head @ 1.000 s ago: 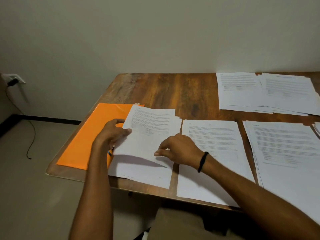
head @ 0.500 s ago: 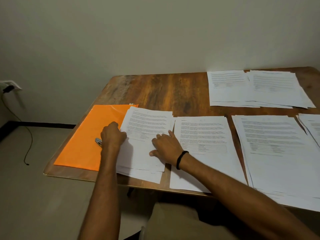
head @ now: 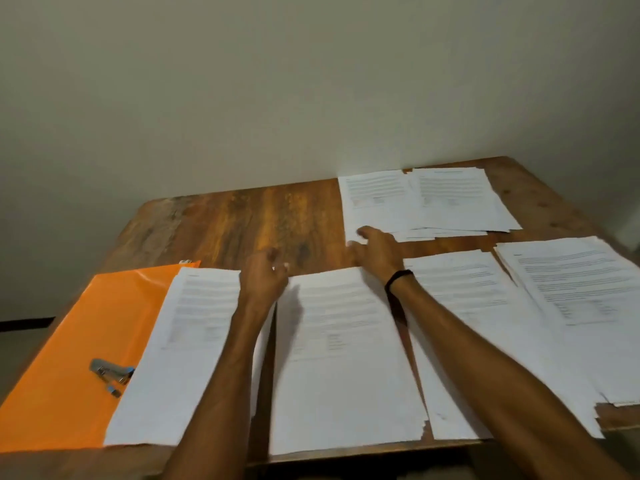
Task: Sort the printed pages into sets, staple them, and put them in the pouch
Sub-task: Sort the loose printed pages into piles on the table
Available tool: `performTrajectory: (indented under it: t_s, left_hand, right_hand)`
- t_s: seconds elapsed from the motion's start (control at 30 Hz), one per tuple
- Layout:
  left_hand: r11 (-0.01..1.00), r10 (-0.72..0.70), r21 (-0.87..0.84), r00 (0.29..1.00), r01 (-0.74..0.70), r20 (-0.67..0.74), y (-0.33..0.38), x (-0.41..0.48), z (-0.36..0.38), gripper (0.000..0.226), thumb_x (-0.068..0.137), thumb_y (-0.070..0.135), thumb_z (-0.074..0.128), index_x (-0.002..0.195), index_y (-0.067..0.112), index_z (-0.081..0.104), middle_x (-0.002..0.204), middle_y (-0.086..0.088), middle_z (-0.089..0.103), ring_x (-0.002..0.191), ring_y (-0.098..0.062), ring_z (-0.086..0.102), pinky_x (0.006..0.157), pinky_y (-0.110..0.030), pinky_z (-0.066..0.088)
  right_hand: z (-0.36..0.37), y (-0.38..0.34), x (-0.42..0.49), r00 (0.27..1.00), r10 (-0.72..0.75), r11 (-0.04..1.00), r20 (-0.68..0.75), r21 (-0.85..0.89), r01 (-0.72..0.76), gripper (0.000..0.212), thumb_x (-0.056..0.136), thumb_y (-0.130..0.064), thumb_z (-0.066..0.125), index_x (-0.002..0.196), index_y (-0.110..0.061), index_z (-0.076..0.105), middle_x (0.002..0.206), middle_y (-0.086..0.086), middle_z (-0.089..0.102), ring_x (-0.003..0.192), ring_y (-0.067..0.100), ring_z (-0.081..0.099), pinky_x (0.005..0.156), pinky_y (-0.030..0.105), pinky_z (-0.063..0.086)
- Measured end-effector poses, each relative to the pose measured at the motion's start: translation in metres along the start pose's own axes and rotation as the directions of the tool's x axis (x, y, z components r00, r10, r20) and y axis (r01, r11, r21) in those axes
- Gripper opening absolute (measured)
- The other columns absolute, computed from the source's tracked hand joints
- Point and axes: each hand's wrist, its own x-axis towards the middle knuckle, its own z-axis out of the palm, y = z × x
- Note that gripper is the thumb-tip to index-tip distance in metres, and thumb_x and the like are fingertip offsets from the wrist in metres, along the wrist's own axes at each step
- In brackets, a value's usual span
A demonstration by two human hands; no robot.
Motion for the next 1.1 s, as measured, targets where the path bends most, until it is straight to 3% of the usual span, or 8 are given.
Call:
performTrajectory:
  t_s: [0.1, 0.2, 0.33, 0.43, 0.6, 0.73, 0.93, 1.1]
  left_hand:
    - [0.995, 0.095, -0.046, 0.99, -0.091, 0.101, 0.042, 0.033, 0.049, 0.029, 0.095, 0.018, 0.062, 0.123, 0.009, 0.064, 0.117, -0.009, 0.067, 0.106, -0.026, 0.066, 0.091, -0.036, 0.054]
    - [0.984, 0.172, 0.017, 0.969, -0.178, 0.176, 0.076, 0.065, 0.1, 0.047, 0.097, 0.025, 0.063, 0.141, 0.015, 0.052, 0.143, -0.006, 0.054, 0.126, -0.025, 0.055, 0.104, -0.037, 0.045]
    - [0.916, 0.224, 0.258, 0.924, -0.308, 0.309, 0.082, 0.102, 0.15, 0.069, 0.099, 0.046, 0.053, 0.156, 0.015, 0.027, 0.162, -0.009, 0.027, 0.148, -0.03, 0.027, 0.12, -0.043, 0.022]
    - [0.89, 0.159, 0.335, 0.901, -0.308, 0.404, 0.073, 0.124, 0.174, 0.069, 0.101, 0.056, 0.039, 0.156, 0.018, 0.023, 0.164, -0.012, 0.02, 0.149, -0.033, 0.021, 0.122, -0.049, 0.02]
    - [0.887, 0.174, 0.319, 0.882, -0.334, 0.439, 0.066, 0.136, 0.18, 0.065, 0.1, 0.06, 0.038, 0.149, 0.017, 0.034, 0.158, -0.012, 0.031, 0.144, -0.034, 0.031, 0.116, -0.054, 0.029]
    - [0.863, 0.241, 0.322, 0.878, -0.389, 0.414, 0.064, 0.132, 0.177, 0.058, 0.1, 0.057, 0.043, 0.138, 0.014, 0.047, 0.153, -0.011, 0.04, 0.137, -0.032, 0.04, 0.112, -0.049, 0.037]
    - [0.881, 0.35, 0.238, 0.903, -0.408, 0.25, 0.054, 0.123, 0.166, 0.027, 0.099, 0.044, 0.055, 0.104, 0.018, 0.059, 0.113, -0.001, 0.064, 0.093, -0.015, 0.057, 0.08, -0.031, 0.049]
    - [0.875, 0.347, 0.273, 0.911, -0.4, 0.224, 0.053, 0.111, 0.157, 0.016, 0.103, 0.038, 0.049, 0.098, 0.024, 0.055, 0.101, 0.003, 0.065, 0.08, -0.01, 0.058, 0.072, -0.029, 0.053]
  right_hand:
    - [-0.038, 0.049, 0.043, 0.97, 0.193, 0.976, -0.15, -0.076, -0.206, 0.044, 0.096, -0.041, 0.062, 0.118, -0.002, 0.063, 0.121, 0.02, 0.066, 0.112, 0.037, 0.06, 0.088, 0.038, 0.05]
    - [-0.056, 0.079, 0.071, 0.914, 0.353, 0.909, -0.198, -0.158, -0.385, 0.051, 0.093, -0.051, 0.062, 0.113, -0.004, 0.063, 0.124, 0.024, 0.059, 0.116, 0.042, 0.053, 0.09, 0.046, 0.048]
    - [-0.051, 0.089, 0.083, 0.91, 0.36, 0.861, -0.205, -0.302, -0.409, 0.059, 0.089, -0.061, 0.061, 0.114, -0.008, 0.066, 0.129, 0.022, 0.051, 0.118, 0.039, 0.047, 0.095, 0.046, 0.043]
    - [-0.036, 0.086, 0.087, 0.914, 0.316, 0.833, -0.253, -0.388, -0.395, 0.06, 0.088, -0.065, 0.059, 0.109, -0.01, 0.069, 0.127, 0.02, 0.052, 0.117, 0.035, 0.046, 0.097, 0.045, 0.04]
    - [-0.017, 0.08, 0.088, 0.928, 0.242, 0.796, -0.283, -0.489, -0.357, 0.043, 0.098, -0.051, 0.052, 0.108, -0.014, 0.071, 0.126, 0.015, 0.052, 0.117, 0.03, 0.045, 0.098, 0.042, 0.036]
    - [-0.021, 0.079, 0.092, 0.904, 0.291, 0.755, -0.313, -0.505, -0.418, 0.046, 0.097, -0.053, 0.053, 0.111, -0.013, 0.07, 0.127, 0.015, 0.052, 0.118, 0.03, 0.045, 0.099, 0.043, 0.036]
    - [-0.051, 0.106, 0.093, 0.858, 0.329, 0.725, -0.394, -0.477, -0.497, 0.056, 0.096, -0.058, 0.052, 0.114, -0.007, 0.067, 0.125, 0.017, 0.053, 0.116, 0.031, 0.046, 0.097, 0.044, 0.039]
    - [-0.049, 0.107, 0.097, 0.911, 0.222, 0.852, -0.347, -0.385, -0.355, 0.056, 0.094, -0.057, 0.055, 0.117, -0.007, 0.064, 0.126, 0.018, 0.051, 0.117, 0.032, 0.047, 0.097, 0.045, 0.039]
